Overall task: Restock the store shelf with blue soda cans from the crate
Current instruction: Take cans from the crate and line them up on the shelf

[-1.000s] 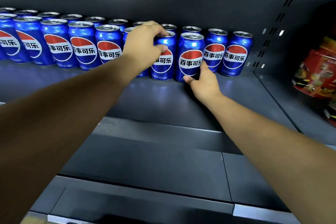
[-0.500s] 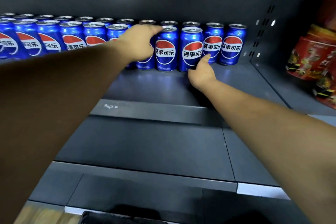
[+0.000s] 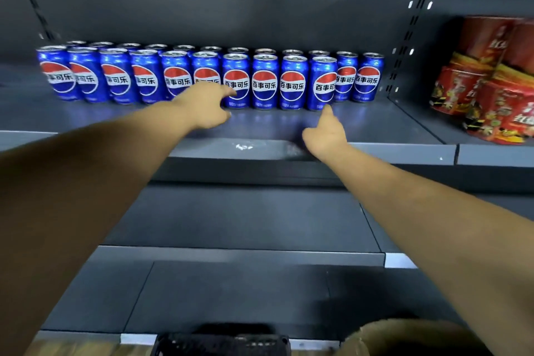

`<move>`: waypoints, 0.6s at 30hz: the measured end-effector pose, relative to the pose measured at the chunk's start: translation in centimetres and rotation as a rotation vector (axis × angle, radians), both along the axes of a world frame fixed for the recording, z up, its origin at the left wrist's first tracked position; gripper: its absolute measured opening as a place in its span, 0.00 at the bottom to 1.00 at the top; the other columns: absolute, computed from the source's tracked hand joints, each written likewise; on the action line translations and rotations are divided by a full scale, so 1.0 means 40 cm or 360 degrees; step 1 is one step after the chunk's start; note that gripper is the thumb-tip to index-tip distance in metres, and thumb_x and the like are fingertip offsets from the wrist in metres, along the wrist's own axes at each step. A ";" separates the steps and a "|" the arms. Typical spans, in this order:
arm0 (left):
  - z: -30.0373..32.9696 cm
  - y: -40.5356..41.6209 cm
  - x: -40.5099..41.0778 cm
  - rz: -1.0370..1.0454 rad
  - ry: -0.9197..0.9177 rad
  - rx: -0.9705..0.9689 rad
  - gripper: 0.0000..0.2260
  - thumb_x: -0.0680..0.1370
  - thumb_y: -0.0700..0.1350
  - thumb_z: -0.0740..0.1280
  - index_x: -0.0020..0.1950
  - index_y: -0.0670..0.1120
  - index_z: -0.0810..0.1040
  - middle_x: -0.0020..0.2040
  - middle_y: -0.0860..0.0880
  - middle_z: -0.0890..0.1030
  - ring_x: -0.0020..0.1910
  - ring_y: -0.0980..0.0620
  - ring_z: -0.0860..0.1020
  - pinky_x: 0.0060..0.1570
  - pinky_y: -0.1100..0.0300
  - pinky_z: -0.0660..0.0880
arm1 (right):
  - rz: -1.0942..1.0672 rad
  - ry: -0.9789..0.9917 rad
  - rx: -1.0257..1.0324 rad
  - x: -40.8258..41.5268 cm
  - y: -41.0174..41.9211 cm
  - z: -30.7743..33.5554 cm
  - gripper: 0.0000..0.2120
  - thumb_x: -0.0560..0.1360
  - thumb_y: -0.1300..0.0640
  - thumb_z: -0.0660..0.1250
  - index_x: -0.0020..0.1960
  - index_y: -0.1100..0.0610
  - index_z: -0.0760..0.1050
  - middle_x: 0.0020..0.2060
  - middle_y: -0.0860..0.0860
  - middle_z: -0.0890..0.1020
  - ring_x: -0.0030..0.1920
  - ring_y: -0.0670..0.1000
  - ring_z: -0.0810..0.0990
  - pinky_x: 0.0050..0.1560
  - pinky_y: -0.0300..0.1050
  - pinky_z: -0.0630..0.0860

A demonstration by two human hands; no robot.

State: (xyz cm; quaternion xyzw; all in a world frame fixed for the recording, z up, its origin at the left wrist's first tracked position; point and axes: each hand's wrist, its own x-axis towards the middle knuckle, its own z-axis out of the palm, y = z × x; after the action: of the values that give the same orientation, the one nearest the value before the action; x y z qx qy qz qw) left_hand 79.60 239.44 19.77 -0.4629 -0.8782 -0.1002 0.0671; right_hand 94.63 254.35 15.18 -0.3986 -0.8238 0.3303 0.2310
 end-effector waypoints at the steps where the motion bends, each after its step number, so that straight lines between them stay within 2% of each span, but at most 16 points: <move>1: -0.006 -0.030 0.005 -0.0022 -0.0016 0.0001 0.23 0.78 0.43 0.63 0.73 0.45 0.65 0.71 0.43 0.69 0.69 0.42 0.67 0.65 0.54 0.65 | 0.0008 -0.0010 0.0015 0.003 -0.029 -0.002 0.30 0.73 0.65 0.60 0.73 0.62 0.55 0.65 0.60 0.70 0.65 0.62 0.69 0.62 0.52 0.70; 4: -0.027 -0.121 0.019 -0.0052 -0.0079 0.0035 0.22 0.78 0.44 0.64 0.72 0.46 0.67 0.70 0.44 0.70 0.69 0.44 0.68 0.65 0.55 0.65 | 0.0046 -0.0060 0.0041 0.008 -0.119 -0.008 0.28 0.74 0.66 0.59 0.73 0.62 0.56 0.66 0.60 0.69 0.65 0.61 0.69 0.60 0.49 0.70; 7: -0.060 -0.207 0.025 -0.0084 -0.0143 0.0085 0.22 0.78 0.44 0.64 0.72 0.46 0.67 0.70 0.45 0.71 0.69 0.45 0.68 0.65 0.57 0.64 | 0.0071 -0.0133 0.0044 0.006 -0.204 -0.025 0.30 0.75 0.66 0.58 0.75 0.62 0.52 0.69 0.59 0.66 0.67 0.59 0.67 0.56 0.45 0.68; 12: -0.119 -0.334 0.040 -0.0101 -0.0278 0.0150 0.21 0.78 0.44 0.64 0.71 0.47 0.68 0.70 0.47 0.70 0.68 0.46 0.68 0.64 0.59 0.63 | 0.0094 -0.0153 0.0037 -0.008 -0.329 -0.065 0.32 0.75 0.66 0.57 0.76 0.60 0.51 0.70 0.57 0.64 0.67 0.59 0.68 0.54 0.45 0.70; 15: -0.156 -0.392 0.042 -0.0103 -0.0378 0.0160 0.21 0.78 0.45 0.65 0.71 0.48 0.67 0.70 0.47 0.71 0.66 0.47 0.70 0.62 0.61 0.64 | 0.0148 -0.0185 0.0007 -0.013 -0.392 -0.090 0.30 0.74 0.67 0.56 0.75 0.61 0.54 0.69 0.58 0.65 0.64 0.59 0.70 0.46 0.44 0.70; 18: -0.190 -0.442 0.053 -0.0094 -0.0463 0.0148 0.22 0.78 0.44 0.65 0.72 0.48 0.67 0.71 0.48 0.69 0.66 0.47 0.70 0.61 0.62 0.64 | 0.0217 -0.0264 0.0026 -0.018 -0.443 -0.121 0.29 0.74 0.68 0.56 0.74 0.61 0.55 0.67 0.59 0.66 0.62 0.58 0.70 0.47 0.42 0.69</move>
State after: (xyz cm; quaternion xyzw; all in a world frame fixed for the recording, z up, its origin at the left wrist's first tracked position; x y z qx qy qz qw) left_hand 81.73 221.76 12.16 -0.4655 -0.8590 -0.2087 -0.0423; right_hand 93.90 236.62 10.33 -0.3658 -0.8679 0.3045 0.1422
